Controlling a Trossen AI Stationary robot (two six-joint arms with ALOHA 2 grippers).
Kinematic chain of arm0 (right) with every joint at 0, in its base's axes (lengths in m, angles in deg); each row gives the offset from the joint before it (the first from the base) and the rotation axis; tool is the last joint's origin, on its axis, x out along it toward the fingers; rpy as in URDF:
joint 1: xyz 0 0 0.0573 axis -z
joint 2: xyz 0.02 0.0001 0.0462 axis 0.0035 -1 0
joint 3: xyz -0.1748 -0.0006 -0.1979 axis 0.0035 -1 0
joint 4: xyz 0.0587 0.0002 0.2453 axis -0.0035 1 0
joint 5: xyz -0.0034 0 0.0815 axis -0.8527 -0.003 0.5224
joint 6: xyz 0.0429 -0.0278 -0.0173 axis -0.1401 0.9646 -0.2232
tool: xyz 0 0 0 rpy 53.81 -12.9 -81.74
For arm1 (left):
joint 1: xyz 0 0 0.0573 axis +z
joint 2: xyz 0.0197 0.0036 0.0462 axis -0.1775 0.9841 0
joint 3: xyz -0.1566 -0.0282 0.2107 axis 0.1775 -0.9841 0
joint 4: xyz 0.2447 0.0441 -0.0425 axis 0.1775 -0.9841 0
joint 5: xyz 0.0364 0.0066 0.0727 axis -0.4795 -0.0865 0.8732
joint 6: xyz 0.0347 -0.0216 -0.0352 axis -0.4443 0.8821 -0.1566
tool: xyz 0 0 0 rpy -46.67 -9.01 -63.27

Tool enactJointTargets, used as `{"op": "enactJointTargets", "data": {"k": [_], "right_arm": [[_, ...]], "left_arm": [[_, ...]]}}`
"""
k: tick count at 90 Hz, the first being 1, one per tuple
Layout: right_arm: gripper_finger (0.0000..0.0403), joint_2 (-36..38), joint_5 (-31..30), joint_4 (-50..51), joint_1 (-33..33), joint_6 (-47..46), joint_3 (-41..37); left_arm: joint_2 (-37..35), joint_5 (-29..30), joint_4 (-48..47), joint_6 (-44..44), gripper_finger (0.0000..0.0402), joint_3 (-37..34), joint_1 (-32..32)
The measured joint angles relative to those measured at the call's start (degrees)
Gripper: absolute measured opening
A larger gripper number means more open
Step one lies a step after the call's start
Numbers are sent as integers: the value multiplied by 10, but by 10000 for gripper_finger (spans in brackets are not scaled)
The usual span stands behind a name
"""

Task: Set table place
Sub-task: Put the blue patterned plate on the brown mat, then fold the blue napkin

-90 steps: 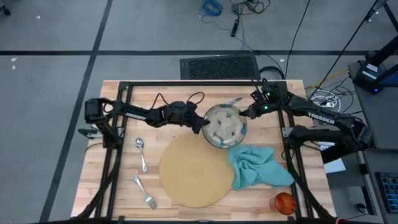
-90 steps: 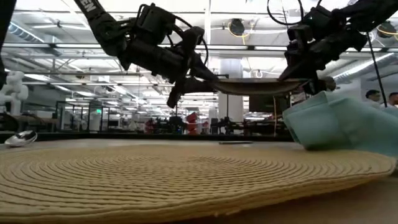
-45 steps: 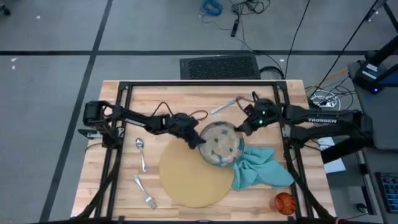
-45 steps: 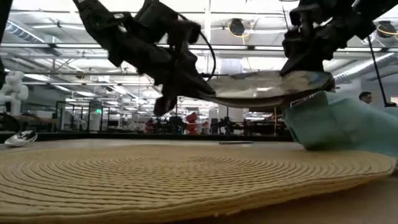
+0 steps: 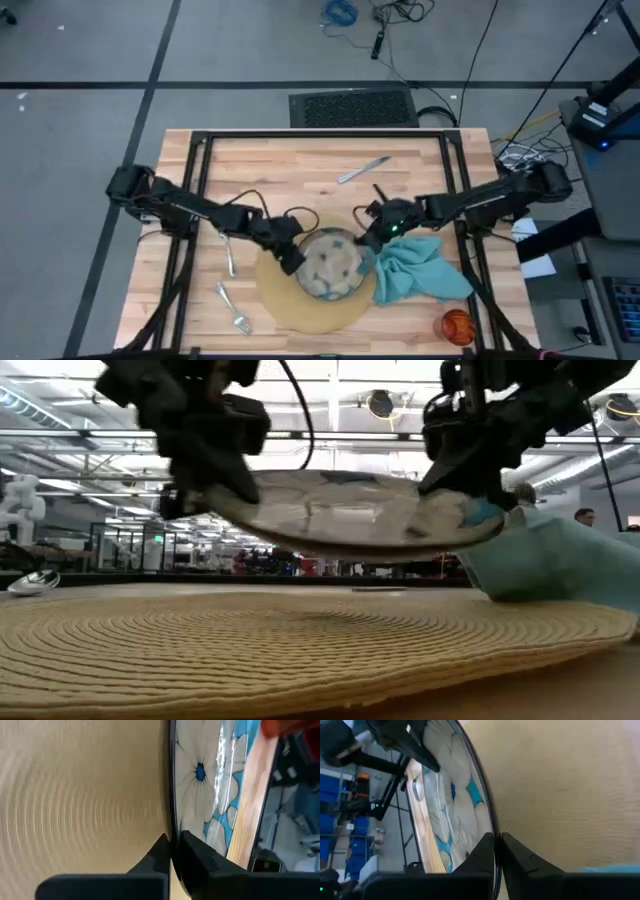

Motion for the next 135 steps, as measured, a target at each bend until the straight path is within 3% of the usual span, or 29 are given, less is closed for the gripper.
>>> {"op": "enactJointTargets", "data": {"k": [34,67,82,108,135], "right_arm": [[0,-166,-17,114,-71,-7,182],[0,-225,-6,248,-69,-2,269],[4,-228,-27,251,-67,3,270],[77,-230,-41,314,-60,4,268],[156,-229,-14,300,-62,10,268]], "left_arm": [[0,0,-35,70,6,-10,-98],[34,-25,7,74,8,-25,-88],[36,-9,-10,31,60,-24,-82],[37,-7,-17,13,152,-24,-82],[37,-21,-20,23,172,-15,-81]]}}
